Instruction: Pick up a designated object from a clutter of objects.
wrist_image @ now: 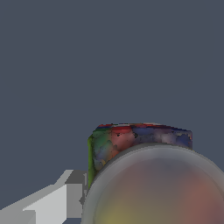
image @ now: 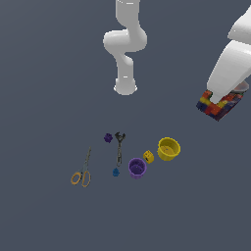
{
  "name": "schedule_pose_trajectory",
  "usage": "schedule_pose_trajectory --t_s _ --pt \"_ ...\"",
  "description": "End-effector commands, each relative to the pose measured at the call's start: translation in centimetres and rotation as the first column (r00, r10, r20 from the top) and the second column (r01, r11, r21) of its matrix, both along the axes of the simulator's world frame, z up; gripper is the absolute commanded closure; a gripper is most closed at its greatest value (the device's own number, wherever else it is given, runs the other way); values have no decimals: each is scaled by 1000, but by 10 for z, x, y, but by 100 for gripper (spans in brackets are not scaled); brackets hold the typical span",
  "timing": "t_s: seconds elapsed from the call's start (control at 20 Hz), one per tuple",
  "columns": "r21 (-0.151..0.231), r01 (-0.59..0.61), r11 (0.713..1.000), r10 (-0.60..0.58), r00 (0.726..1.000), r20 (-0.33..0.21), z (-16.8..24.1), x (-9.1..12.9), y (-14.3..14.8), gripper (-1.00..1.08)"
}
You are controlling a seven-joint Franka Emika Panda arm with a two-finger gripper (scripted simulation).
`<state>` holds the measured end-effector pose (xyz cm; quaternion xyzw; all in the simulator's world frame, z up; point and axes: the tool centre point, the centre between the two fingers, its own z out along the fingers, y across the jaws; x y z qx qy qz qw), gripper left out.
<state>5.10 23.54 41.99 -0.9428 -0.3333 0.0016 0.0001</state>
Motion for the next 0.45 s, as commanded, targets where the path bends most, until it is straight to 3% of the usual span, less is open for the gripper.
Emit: schedule_pose_trajectory --t_s 0.0,0.4 --pt "1 1 1000 -1 1000 3 9 2 4 108" --pt "1 1 1000 -1 1000 3 16 4 8 108"
